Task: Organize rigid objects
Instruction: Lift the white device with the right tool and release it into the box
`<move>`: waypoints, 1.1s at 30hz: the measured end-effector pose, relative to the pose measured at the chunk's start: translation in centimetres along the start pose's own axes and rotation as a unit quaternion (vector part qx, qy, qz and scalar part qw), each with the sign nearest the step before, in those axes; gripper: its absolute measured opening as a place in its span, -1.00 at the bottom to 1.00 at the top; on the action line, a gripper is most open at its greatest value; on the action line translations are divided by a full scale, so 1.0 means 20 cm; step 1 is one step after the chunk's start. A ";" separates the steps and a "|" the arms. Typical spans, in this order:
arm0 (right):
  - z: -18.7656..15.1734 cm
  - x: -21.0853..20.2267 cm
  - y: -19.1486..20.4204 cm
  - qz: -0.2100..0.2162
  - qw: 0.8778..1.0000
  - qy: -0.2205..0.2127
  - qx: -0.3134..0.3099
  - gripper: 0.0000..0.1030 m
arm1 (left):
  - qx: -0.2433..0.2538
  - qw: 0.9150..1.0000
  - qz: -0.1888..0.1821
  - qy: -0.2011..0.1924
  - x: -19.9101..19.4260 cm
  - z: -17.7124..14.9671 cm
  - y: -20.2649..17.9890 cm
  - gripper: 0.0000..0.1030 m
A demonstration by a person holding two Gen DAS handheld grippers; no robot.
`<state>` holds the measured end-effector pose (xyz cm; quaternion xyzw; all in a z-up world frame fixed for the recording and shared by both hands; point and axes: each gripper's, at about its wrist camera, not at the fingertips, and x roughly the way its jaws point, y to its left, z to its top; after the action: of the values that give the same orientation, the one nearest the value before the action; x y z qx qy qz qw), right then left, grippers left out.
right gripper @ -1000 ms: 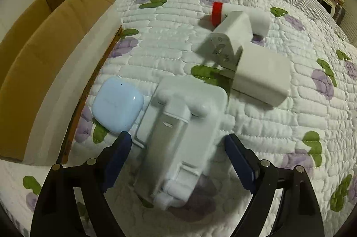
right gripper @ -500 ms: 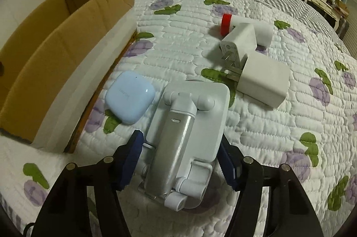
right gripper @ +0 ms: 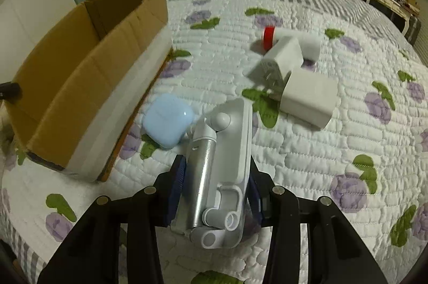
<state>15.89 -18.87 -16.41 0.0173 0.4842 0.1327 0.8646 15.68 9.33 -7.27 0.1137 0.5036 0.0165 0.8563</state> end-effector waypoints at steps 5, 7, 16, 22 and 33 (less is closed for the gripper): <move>0.06 -0.10 0.03 -0.007 0.999 -0.020 -0.025 -0.44 | -0.001 1.000 0.000 0.000 0.00 0.00 0.00 -0.85; 0.08 -0.10 0.04 -0.013 0.999 -0.016 -0.036 -0.48 | 0.000 1.000 0.000 -0.001 0.00 0.00 0.00 -0.85; 0.10 -0.18 0.09 -0.019 0.997 -0.037 -0.062 -0.49 | 0.000 1.000 -0.001 0.000 0.00 -0.01 0.00 -0.85; 0.26 -0.40 0.21 -0.009 0.991 -0.083 -0.102 -0.50 | 0.000 1.000 -0.001 -0.001 0.00 0.00 0.00 -0.85; 0.52 -0.46 0.60 0.034 0.979 -0.123 -0.161 -0.50 | 0.000 1.000 -0.009 -0.003 -0.01 0.00 0.00 -0.85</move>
<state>17.60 -8.55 -1.38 -0.0894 0.3456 0.2351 0.9040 15.56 9.39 -7.15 0.1095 0.5022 0.0088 0.8577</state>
